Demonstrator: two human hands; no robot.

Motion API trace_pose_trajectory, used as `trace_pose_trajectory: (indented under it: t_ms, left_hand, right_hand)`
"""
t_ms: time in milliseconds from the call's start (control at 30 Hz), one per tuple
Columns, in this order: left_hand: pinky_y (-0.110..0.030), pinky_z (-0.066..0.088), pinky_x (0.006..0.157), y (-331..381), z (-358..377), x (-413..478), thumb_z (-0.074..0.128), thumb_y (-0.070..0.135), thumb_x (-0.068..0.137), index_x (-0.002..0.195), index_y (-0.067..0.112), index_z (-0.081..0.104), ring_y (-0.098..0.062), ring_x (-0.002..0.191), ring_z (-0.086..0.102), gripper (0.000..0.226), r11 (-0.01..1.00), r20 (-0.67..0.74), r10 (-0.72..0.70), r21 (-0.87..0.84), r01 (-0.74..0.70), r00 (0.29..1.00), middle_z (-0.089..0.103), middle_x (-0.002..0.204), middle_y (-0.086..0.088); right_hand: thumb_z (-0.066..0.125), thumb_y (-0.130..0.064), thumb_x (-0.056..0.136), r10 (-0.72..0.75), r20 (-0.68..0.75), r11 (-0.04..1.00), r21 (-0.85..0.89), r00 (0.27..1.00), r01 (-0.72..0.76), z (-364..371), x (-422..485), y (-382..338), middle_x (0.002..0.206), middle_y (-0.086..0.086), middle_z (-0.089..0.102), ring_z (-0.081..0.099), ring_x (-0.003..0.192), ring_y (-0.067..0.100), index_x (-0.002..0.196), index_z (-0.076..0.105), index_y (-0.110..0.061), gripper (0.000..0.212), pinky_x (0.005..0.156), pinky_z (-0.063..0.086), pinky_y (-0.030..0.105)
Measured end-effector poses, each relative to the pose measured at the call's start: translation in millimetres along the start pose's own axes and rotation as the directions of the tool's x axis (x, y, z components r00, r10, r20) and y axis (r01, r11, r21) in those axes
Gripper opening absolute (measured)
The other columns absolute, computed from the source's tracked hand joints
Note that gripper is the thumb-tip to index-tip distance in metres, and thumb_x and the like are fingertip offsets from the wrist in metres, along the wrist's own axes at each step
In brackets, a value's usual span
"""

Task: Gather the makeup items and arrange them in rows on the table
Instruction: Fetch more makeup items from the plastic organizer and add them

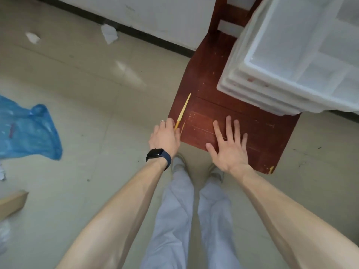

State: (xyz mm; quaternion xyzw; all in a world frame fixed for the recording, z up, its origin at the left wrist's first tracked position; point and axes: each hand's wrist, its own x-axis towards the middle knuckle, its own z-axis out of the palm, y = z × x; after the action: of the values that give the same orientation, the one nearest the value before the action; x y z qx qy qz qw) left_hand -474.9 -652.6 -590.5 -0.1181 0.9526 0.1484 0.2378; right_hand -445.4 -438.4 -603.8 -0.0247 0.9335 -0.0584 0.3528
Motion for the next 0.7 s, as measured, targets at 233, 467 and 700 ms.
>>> trace_pose_trajectory:
  t_ms: [233,467,700]
  left_hand:
    - [-0.042,0.047,0.073,2,-3,-22,0.043,0.028,0.103,0.112,0.012,0.049,-0.034,0.097,0.057,0.020,0.992,0.144,-0.026,-0.122,0.044,0.989,0.057,0.109,-0.010]
    - [-0.040,0.049,0.065,14,-48,-107,0.045,0.029,0.103,0.105,0.021,0.051,-0.032,0.083,0.061,0.010,0.944,0.126,-0.009,-0.327,0.050,0.992,0.063,0.086,-0.002]
    - [-0.031,0.034,0.064,25,-153,-247,0.049,0.041,0.101,0.110,0.032,0.060,-0.019,0.092,0.054,0.017,0.928,-0.172,-0.056,-0.371,-0.012,0.983,0.062,0.091,0.006]
  right_hand:
    - [0.045,-0.057,0.098,-0.020,0.240,0.998,0.059,0.971,0.006,-47,6,0,0.164,0.004,-0.031,-0.023,0.153,0.029,0.161,-0.009,-0.034,0.086,0.124,0.015,0.055]
    - [0.060,-0.057,0.095,-0.067,0.365,0.715,0.667,0.929,-0.210,-133,-59,-17,0.117,0.002,0.072,0.070,0.098,0.017,0.124,0.067,-0.018,0.049,0.089,0.054,0.033]
    - [0.071,-0.024,0.095,-0.270,0.215,0.497,0.866,0.939,-0.055,-191,-200,-81,0.089,0.004,0.068,0.054,0.064,0.012,0.110,0.074,-0.016,0.017,0.060,0.046,0.024]
